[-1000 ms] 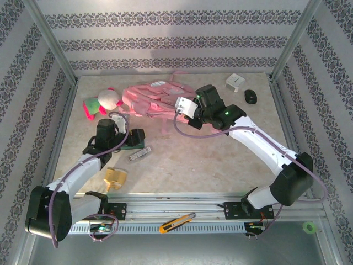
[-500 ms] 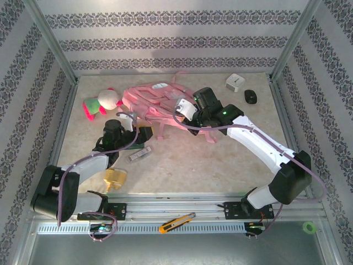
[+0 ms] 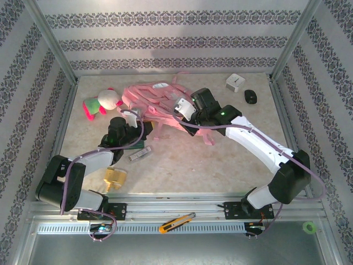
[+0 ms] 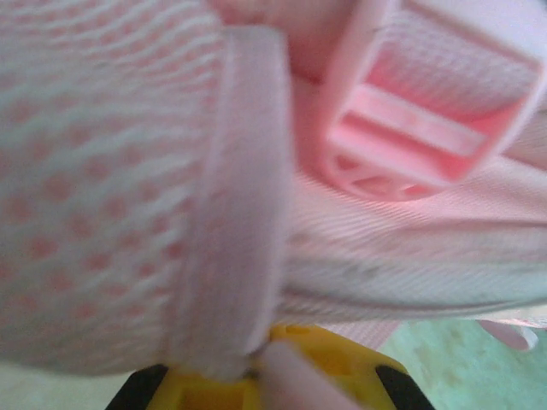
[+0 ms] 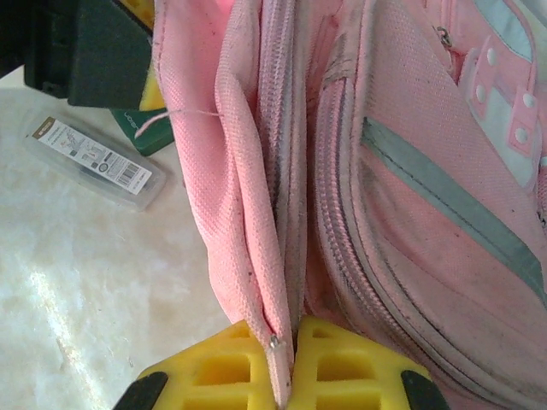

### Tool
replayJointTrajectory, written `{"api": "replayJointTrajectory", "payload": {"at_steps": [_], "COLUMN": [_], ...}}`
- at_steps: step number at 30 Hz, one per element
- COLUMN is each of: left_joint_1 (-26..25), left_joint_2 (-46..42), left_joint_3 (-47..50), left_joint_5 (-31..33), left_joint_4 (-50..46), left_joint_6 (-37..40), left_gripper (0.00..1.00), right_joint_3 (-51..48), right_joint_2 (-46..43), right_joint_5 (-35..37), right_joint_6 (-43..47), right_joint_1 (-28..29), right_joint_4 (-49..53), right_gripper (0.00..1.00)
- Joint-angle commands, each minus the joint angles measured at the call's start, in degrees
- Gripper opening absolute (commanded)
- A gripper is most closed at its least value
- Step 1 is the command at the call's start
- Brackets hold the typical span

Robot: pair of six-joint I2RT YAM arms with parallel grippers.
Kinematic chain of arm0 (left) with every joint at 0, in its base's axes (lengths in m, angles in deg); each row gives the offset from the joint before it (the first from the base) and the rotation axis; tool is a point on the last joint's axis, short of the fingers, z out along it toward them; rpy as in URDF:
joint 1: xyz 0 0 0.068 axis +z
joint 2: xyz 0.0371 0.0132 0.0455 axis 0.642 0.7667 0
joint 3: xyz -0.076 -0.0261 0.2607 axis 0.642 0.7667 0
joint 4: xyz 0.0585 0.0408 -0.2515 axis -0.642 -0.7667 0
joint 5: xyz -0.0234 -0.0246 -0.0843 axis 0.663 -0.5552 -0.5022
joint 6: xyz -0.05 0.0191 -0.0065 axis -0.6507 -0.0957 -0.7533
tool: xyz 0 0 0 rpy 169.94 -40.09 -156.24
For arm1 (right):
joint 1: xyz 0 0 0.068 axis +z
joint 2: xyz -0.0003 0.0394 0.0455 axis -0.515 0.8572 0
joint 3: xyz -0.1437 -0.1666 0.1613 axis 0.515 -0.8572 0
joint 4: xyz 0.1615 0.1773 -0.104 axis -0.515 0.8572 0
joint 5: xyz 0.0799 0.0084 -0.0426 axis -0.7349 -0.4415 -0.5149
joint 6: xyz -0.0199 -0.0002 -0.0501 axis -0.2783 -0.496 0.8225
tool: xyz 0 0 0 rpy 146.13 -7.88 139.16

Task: Pack the student bag

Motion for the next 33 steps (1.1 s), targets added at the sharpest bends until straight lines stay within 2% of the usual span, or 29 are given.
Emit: {"api": "replayJointTrajectory", "payload": {"at_steps": [1, 9, 11, 14, 17, 23, 25, 28, 33], "left_joint_1": [-1.26, -3.25, -3.18, -2.81, -1.91, -0.35, -0.05, 0.32, 0.33], "left_joint_2": [-1.55, -2.04, -3.86, -8.31, -13.11, -23.01, -25.45, -26.15, -22.67], "left_joint_3": [-1.21, -3.30, -2.51, -0.95, 0.30, 2.12, 2.14, 2.22, 2.94], "left_joint_5": [-7.25, -19.10, -15.79, -5.68, 3.34, 17.44, 20.16, 17.30, 10.23], "left_joint_4": [3.02, 6.80, 3.81, -6.66, -14.53, -27.03, -30.06, -29.64, -22.21], "left_joint_6": [0.86, -3.39, -3.94, -2.39, -3.15, -9.89, -11.48, -9.73, -6.56], "left_gripper": [0.00, 0.00, 0.04, 0.37, 0.53, 0.60, 0.61, 0.61, 0.62], "right_joint_3": [2.82, 2.00, 1.74, 1.69, 2.93, 7.61, 8.55, 8.99, 8.51], "right_joint_2": [0.67, 2.00, 1.40, -0.32, -1.06, -0.30, -0.39, -1.00, -1.69], "right_joint_5": [5.33, 8.39, 7.79, 2.62, -1.32, 2.05, 3.17, 4.17, 2.69], "right_joint_6": [-6.16, -8.96, -8.65, -9.79, -11.17, -23.23, -27.50, -31.65, -36.85], "right_joint_1": [0.90, 1.64, 1.37, -0.20, -0.65, 0.20, 0.54, 1.44, 3.08], "right_joint_4": [-6.10, -10.12, -10.18, -9.25, -6.37, 1.52, 3.59, 4.62, 3.04], "right_gripper": [0.00, 0.00, 0.00, 0.00, 0.00, 0.00, 0.00, 0.00, 0.00]}}
